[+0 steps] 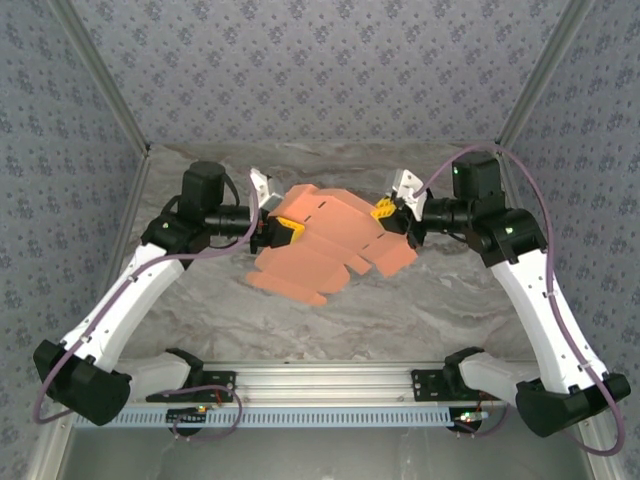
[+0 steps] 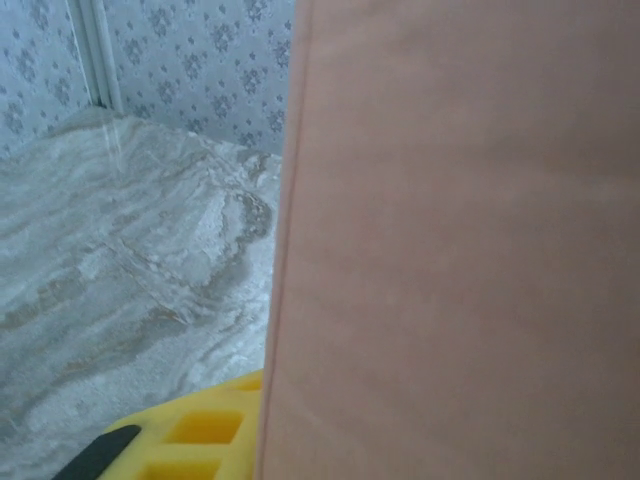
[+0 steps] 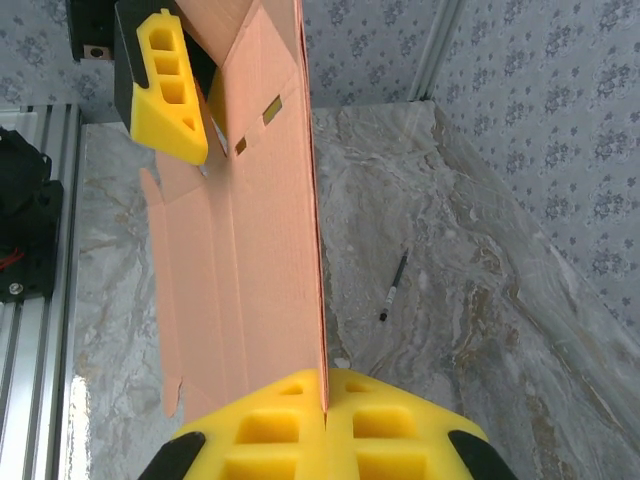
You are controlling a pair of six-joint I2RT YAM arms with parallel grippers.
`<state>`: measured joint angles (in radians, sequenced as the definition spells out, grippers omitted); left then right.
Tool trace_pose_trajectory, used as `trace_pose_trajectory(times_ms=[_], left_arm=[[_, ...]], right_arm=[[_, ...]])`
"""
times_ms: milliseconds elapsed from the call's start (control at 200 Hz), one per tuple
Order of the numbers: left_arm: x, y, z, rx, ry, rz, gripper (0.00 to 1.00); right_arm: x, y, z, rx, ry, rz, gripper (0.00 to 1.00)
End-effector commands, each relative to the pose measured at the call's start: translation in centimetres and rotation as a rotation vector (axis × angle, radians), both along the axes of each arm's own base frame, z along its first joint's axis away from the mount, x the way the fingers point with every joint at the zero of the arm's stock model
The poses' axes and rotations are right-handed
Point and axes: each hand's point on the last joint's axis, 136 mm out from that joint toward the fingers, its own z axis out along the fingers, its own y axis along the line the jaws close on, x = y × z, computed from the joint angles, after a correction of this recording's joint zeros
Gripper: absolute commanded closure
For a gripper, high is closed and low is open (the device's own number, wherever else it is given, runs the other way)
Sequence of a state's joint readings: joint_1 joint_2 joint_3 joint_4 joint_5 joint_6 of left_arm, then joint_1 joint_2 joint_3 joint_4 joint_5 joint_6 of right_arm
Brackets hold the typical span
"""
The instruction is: Fold the paper box
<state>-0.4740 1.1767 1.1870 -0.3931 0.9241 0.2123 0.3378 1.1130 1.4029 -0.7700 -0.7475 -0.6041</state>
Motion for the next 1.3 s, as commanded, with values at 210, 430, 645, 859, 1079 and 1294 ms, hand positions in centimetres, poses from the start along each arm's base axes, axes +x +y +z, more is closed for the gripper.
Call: trace_pose_trajectory(times_ms=[210,430,645,859,1079,1294], left_arm=[[-0.9,-0.5,2.7,-0.118,0.003,-0.036,0.96],[0.8,-1.0,2.3,-0.132,0.154,0.042,1.0],[2.4,-1.4,1.3,-0.136,0.262,0.105,1.0],[3.9,-2.0,1.3,-0.147,0.331,0.139,1.0],[5.2,-2.4,0.3,-0.138,0.391,0.166,1.0],[5.8,-2.7,-0.2,-0.126,0.408,0.169,1.0]], right_arm=[[1.7,-0.8,0.4,0.013,-0.047,-0.159,1.0],[4.2,-1.8,0.1,-0.106,-0.279,-0.421,0.99],[5.8,-1.7,-2.1,-0.255,-0.454,-0.593,0.99],[6.3,-0.8,-3.5,-0.353,-0.578,-0.652,0.99],[7.2,0.6,-5.7,-0.454,-0.663,-0.657,0.99],[7.9,0.3,-6.6,-0.471,-0.679,-0.661,1.0]])
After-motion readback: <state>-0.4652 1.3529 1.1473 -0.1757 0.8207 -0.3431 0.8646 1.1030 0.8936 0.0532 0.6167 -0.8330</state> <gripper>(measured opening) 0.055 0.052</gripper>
